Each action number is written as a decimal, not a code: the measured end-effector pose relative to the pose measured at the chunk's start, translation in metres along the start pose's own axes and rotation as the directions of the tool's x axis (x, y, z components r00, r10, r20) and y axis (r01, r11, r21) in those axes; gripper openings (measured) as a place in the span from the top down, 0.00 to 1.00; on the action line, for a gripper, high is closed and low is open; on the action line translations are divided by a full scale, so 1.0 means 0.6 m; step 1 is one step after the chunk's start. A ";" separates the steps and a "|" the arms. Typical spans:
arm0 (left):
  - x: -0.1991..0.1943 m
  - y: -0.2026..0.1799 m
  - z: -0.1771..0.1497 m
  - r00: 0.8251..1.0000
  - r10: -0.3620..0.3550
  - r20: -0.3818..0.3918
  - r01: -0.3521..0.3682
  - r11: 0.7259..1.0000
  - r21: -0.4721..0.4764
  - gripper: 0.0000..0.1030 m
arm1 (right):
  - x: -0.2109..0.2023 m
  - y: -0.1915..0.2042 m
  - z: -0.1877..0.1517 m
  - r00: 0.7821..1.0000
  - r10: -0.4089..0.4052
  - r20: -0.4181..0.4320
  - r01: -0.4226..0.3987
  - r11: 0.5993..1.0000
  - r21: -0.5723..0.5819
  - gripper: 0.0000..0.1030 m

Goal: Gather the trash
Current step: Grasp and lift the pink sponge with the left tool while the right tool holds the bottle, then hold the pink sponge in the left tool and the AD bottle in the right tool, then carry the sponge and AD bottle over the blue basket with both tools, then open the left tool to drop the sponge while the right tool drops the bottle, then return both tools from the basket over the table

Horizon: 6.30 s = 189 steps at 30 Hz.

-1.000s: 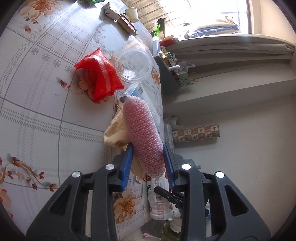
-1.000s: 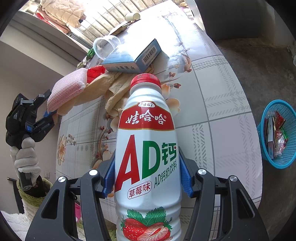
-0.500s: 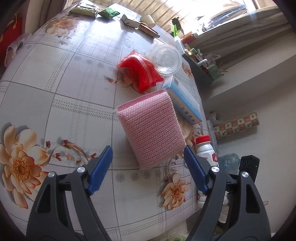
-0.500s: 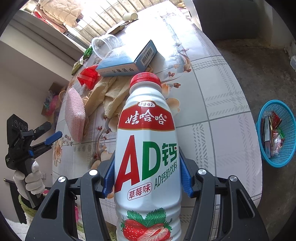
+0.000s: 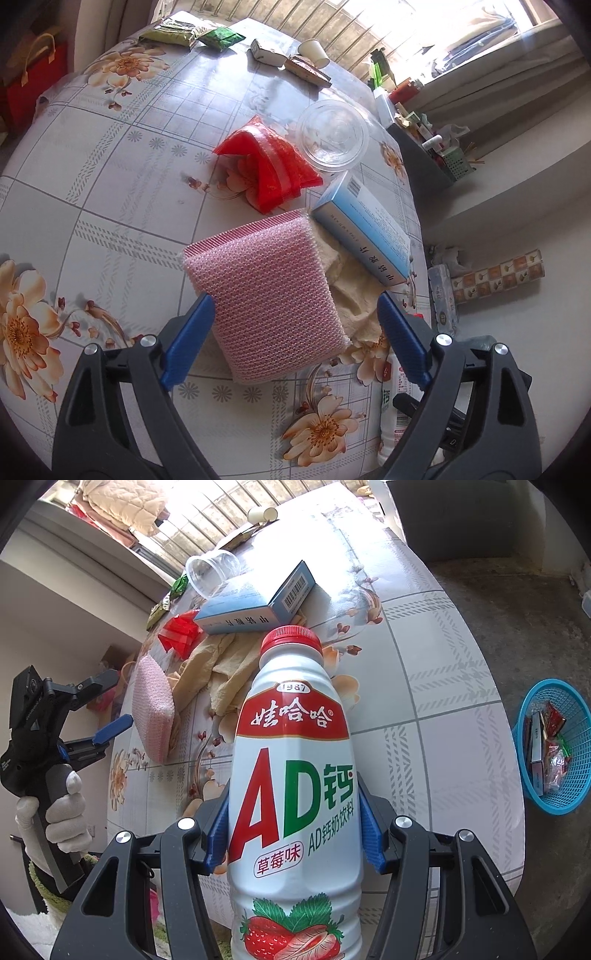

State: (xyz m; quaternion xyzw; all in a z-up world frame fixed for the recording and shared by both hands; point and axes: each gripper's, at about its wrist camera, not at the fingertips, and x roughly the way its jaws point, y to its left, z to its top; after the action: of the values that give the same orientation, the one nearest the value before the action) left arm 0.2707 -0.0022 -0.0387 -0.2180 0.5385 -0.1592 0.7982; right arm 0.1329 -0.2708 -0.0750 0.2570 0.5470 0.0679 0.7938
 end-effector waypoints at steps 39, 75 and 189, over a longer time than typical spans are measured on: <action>-0.029 0.039 -0.052 0.979 0.201 0.036 -0.204 0.941 0.270 0.17 | 0.004 0.010 0.005 0.999 -0.029 -0.034 0.028 0.999 -0.040 0.43; -0.009 0.035 -0.045 0.987 0.162 0.014 -0.153 0.901 0.407 0.25 | 0.009 0.020 0.009 0.997 -0.060 -0.037 0.058 0.996 -0.062 0.43; -0.155 0.111 -0.123 0.970 0.010 0.241 -0.060 0.978 0.199 0.18 | 0.092 0.212 0.158 0.973 -0.177 0.147 0.218 0.915 -0.340 0.51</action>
State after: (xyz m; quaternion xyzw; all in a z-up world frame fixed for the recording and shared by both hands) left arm 0.1688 0.0870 -0.0235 -0.1427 0.4233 -0.1721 0.8780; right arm 0.2626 -0.1716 -0.0342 0.0569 0.5030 0.0698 0.8596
